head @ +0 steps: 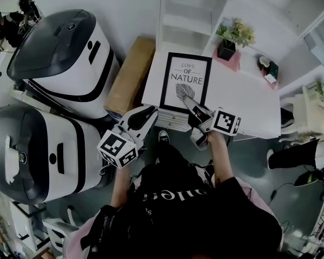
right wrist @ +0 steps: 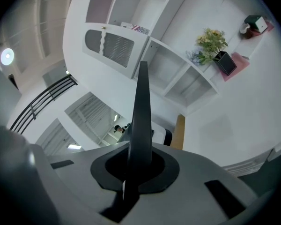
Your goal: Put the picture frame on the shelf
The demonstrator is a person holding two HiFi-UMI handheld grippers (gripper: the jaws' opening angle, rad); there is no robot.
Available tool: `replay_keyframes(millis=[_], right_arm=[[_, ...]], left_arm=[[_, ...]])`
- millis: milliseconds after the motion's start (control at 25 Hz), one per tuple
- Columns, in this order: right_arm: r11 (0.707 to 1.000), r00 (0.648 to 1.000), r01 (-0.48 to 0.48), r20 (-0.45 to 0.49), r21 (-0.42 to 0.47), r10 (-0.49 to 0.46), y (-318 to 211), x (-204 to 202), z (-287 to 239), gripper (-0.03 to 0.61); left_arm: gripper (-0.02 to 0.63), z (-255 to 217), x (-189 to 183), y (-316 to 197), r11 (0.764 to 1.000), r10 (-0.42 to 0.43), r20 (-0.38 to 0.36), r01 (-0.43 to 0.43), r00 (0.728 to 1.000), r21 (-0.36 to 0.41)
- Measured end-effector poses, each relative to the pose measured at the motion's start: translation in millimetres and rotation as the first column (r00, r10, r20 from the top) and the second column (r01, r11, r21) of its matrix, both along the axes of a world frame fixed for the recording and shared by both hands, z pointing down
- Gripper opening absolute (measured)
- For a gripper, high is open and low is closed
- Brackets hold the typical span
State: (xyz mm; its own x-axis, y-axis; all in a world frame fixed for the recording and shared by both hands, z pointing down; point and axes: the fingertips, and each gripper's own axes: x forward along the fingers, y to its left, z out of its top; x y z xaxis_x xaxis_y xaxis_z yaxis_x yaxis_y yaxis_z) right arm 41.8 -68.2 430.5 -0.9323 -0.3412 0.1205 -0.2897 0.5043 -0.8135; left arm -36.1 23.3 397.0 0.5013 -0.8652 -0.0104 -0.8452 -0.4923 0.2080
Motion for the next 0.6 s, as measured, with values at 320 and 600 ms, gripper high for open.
replay_keyframes(millis=[320, 600], right_arm=[[0.999, 1.000, -0.025, 0.007, -0.025, 0.025, -88.3, -21.9, -0.1, 0.054], [0.996, 0.999, -0.054, 0.001, -0.072, 0.054, -174.6, -29.2, 2.0, 0.054]], left_arm=[[0.057, 3.9, -20.3, -58.0, 1.000, -0.004, 0.019, 0.004, 1.000, -0.014], [0.057, -6.9, -31.5, -125.6, 1.000, -0.003, 0.037, 0.003, 0.999, 0.000]])
